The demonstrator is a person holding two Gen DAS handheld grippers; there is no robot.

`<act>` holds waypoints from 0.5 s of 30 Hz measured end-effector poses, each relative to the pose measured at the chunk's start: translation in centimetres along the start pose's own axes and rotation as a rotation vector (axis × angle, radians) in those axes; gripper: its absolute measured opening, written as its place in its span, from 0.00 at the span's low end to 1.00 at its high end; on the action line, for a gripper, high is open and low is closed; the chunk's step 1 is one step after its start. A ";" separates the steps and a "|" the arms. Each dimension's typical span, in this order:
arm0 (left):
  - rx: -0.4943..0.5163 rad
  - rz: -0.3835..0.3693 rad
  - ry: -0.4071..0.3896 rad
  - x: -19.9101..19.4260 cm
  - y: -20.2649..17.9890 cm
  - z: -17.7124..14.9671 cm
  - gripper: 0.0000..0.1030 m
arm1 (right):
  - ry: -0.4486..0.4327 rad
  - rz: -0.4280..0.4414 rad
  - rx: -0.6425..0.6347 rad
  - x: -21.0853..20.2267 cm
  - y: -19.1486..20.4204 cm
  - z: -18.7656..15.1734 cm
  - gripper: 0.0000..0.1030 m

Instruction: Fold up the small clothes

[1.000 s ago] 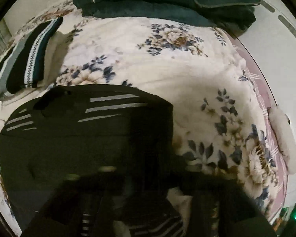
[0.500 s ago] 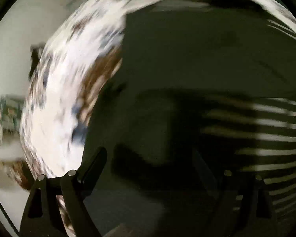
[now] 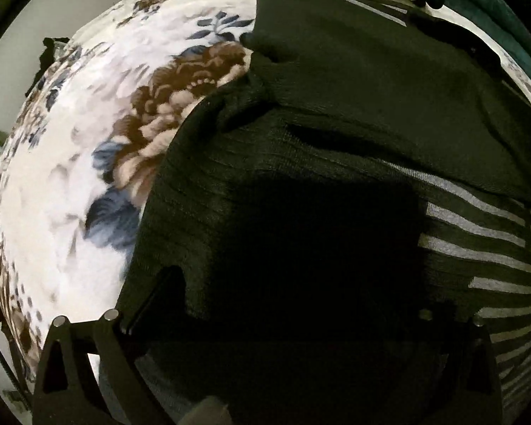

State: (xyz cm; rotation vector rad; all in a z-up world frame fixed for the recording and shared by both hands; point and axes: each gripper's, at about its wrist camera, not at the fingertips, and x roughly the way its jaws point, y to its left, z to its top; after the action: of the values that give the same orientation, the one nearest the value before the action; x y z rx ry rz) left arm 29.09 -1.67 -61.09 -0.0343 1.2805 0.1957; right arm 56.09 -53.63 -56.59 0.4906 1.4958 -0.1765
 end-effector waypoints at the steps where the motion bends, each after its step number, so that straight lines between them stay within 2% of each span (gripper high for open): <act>1: 0.006 -0.008 0.010 0.1 0.2 0.2 1.00 | -0.054 -0.074 -0.016 -0.9 0.2 0.9 0.07; 2: 0.012 -0.018 0.018 0.1 0.3 0.4 1.00 | -0.065 -0.098 0.003 -1.1 0.0 1.7 0.07; 4: 0.020 -0.028 0.036 0.3 0.4 0.8 1.00 | -0.021 -0.139 0.084 0.3 -0.8 3.6 0.07; 5: 0.022 -0.033 0.042 0.3 0.5 0.9 1.00 | -0.001 -0.156 0.063 0.9 -0.3 3.8 0.07; 6: 0.023 -0.037 0.045 0.3 0.5 0.9 1.00 | 0.011 -0.213 -0.004 1.8 1.0 3.8 0.07; 7: 0.024 -0.045 0.052 0.3 0.6 1.0 1.00 | 0.019 -0.225 -0.025 2.3 1.6 3.7 0.07; 9: 0.023 -0.058 0.064 0.1 0.6 1.1 1.00 | 0.063 -0.188 0.000 2.7 1.7 3.8 0.09; 12: 0.003 -0.085 0.079 -0.7 1.5 1.8 1.00 | 0.101 -0.100 0.069 1.4 0.1 3.5 0.19; 13: -0.011 -0.089 0.075 -1.2 1.8 1.9 1.00 | 0.108 -0.086 0.082 0.3 -0.5 3.2 0.30; 15: -0.038 -0.087 0.054 -2.4 2.5 2.1 1.00 | 0.095 -0.053 0.070 -2.1 -1.3 2.3 0.45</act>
State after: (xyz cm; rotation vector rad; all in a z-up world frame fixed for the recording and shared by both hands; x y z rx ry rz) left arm 30.00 0.79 -57.94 -0.1283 1.3267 0.1453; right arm 57.50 -56.12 -54.77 0.5219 1.6002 -0.2504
